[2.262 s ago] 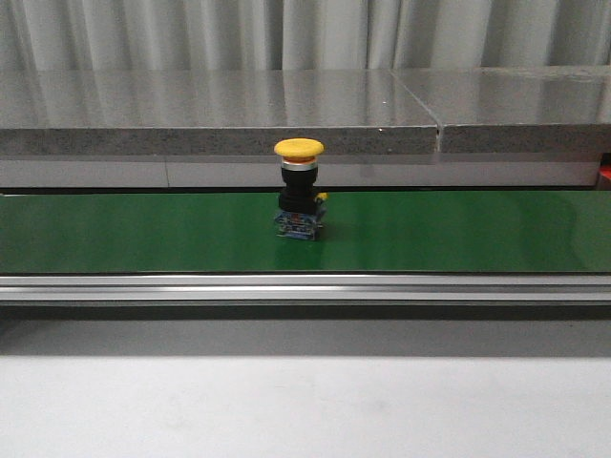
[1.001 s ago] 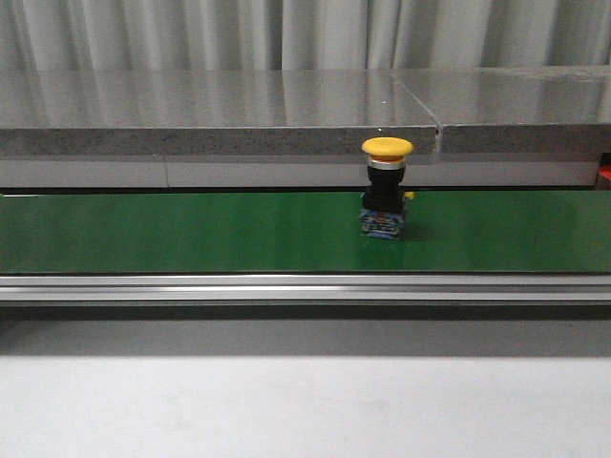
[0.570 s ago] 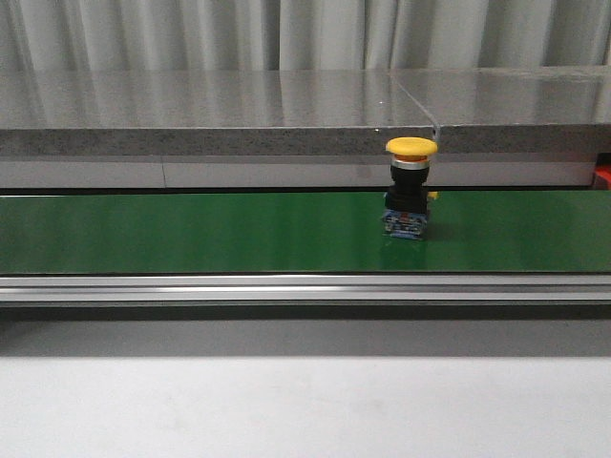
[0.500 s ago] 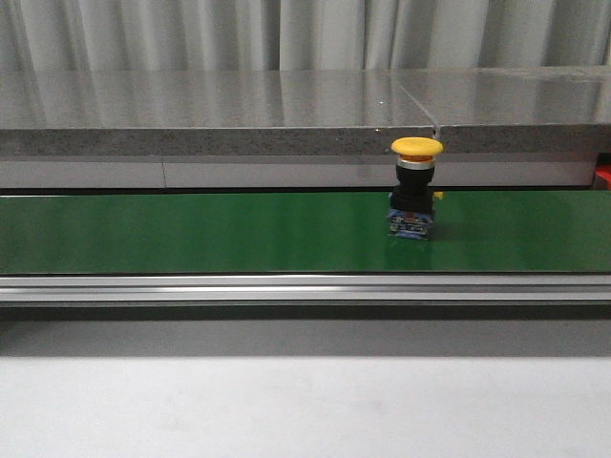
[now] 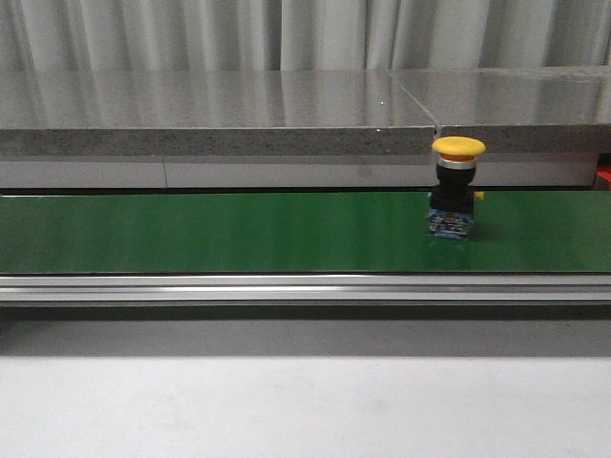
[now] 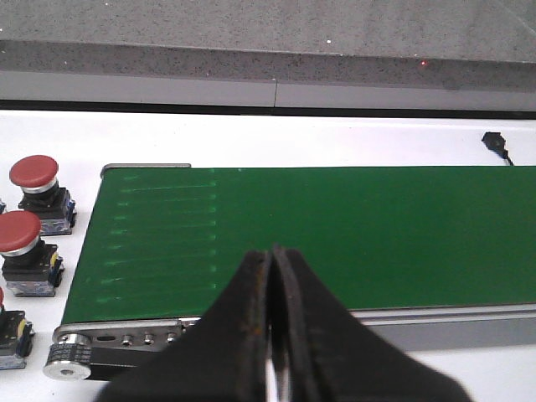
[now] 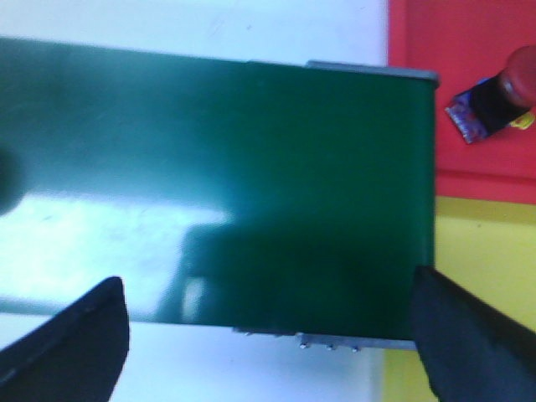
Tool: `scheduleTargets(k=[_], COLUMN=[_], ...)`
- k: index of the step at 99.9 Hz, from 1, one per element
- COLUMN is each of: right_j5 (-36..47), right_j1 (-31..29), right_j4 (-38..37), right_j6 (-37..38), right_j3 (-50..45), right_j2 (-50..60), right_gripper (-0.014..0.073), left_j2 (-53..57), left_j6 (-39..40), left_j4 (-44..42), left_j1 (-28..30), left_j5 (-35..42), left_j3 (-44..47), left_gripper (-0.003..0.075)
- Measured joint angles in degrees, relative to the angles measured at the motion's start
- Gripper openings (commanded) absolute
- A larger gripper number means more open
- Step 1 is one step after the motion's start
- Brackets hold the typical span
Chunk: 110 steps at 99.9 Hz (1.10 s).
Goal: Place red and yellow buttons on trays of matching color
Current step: 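Grasp the yellow button at the belt end with the right gripper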
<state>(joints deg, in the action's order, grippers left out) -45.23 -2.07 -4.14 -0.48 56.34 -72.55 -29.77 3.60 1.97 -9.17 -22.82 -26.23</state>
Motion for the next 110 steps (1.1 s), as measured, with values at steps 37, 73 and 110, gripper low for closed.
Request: scheduleTargets(k=[37,73,110], right_j5=[-0.28,4.96,6.39], right_j1=[10.83,11.62,11.84], right_j4=[7.18,10.18,10.38], right_j6=[-6.84,-8.4,-8.81], right_j3=[-1.15,1.67,6.11], right_j2=[0.71,-7.38,-14.63], right_gripper=[0.0666,0.0666,0.0525], left_j2=[0.0,0.0,0.0], left_j6=[0.0,0.0,0.0], left_j4=[0.0,0.0,0.0], left_j1=[0.0,0.0,0.0], left_j5=[0.0,0.0,0.0], left_j3=[0.0,0.0,0.0], left_gripper=[-0.0019,-0.0019,-0.0019])
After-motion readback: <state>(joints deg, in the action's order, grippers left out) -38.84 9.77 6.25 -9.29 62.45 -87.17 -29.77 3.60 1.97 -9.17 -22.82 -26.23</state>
